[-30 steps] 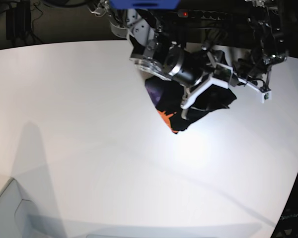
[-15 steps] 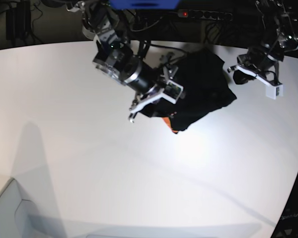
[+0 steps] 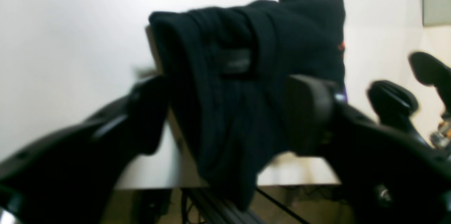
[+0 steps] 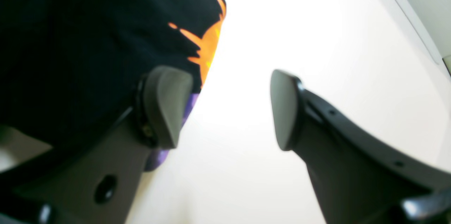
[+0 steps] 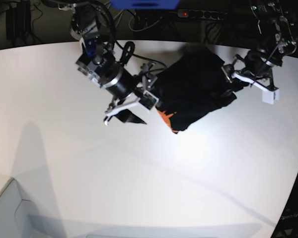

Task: Layout the t-shirt on the table in an organized manner, then fold the t-shirt properly
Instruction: 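Grasp the bundle edge with the left gripper and flip it over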

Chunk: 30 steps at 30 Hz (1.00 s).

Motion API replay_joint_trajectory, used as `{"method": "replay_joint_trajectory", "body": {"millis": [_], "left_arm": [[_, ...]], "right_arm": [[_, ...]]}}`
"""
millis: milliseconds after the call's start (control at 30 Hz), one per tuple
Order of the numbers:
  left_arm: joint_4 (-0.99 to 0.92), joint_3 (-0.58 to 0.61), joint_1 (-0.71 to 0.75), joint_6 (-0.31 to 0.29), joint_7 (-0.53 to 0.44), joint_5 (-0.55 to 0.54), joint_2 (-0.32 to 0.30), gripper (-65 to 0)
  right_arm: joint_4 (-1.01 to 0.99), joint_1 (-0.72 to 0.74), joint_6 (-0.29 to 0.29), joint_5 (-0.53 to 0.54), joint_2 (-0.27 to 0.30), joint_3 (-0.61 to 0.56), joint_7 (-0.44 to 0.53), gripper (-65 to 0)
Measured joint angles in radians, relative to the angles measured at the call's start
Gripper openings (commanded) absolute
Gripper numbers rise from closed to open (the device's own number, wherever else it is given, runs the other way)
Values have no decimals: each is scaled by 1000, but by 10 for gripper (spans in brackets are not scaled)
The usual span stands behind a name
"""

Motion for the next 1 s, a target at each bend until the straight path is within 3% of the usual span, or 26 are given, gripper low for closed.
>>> {"method": "replay_joint_trajectory", "body": {"millis": [67,300,500,800,900,967,1000], "left_arm": [[-58,3,-4,2,11,2,-6,-2],[-168,13,-32,8,5,1,0,0],[-276,113,-110,-10,-35,-25,-9,0],[-355,232,-128,-51,-245,-4,-24,0],[-404,233,-139,-62,-275,-24,-25,-205],[-442,233,-162,-59,-261,-17,-26,-408],[-460,233,-173,-58,-249,-19,-26,-476]], "right_arm": [[0,0,0,1,16,-2,4,-256],[0,5,0,0,24,0,-1,-256],[0,6,0,0,22,0,-1,-257],[0,5,0,0,22,0,0,-260],[3,4,0,0,22,13,-1,-260],[16,4,0,-1,23,23,-2,-260],[21,5,0,0,22,23,0,-261]]}}
